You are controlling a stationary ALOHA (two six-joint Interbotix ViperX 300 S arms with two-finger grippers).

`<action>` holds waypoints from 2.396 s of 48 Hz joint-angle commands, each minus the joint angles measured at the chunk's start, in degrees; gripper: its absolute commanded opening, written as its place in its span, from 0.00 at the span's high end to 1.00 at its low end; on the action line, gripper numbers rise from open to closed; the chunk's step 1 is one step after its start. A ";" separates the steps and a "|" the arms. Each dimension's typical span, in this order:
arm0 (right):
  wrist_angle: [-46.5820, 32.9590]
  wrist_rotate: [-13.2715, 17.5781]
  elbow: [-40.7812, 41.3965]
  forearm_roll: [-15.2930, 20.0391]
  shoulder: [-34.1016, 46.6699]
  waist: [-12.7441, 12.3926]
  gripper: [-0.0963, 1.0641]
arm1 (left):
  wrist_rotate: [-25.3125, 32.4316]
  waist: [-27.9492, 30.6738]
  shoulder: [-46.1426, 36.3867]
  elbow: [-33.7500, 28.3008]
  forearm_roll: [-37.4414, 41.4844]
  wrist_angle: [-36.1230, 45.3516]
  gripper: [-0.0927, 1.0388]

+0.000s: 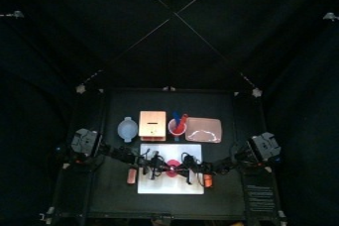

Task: Get the cutter from the drawer then cut the dough then place the extra dough in the bowl
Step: Cut the dough

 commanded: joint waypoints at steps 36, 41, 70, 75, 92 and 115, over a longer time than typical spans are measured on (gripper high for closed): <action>5.10 0.88 0.53 0.35 4.75 -2.29 0.47 | -1.32 0.44 3.43 0.62 -0.53 5.19 0.45; 5.19 0.88 0.44 0.35 4.92 -2.29 0.47 | -1.32 0.44 3.43 0.62 -0.53 5.19 0.45; 5.19 0.79 -0.70 -1.14 2.29 -2.29 0.45 | -0.88 0.44 1.32 0.53 -0.53 5.10 0.44; 5.19 0.70 -0.70 -1.05 1.76 -2.37 0.44 | -0.88 0.44 0.62 0.53 -0.53 5.10 0.44; 4.75 0.44 -0.79 -1.32 0.62 -2.81 0.44 | -0.62 -0.18 -1.14 0.97 0.09 5.19 0.34; 4.31 0.62 -1.67 -2.55 -2.02 -3.25 0.20 | -0.53 -0.26 -3.69 0.70 0.00 5.19 0.21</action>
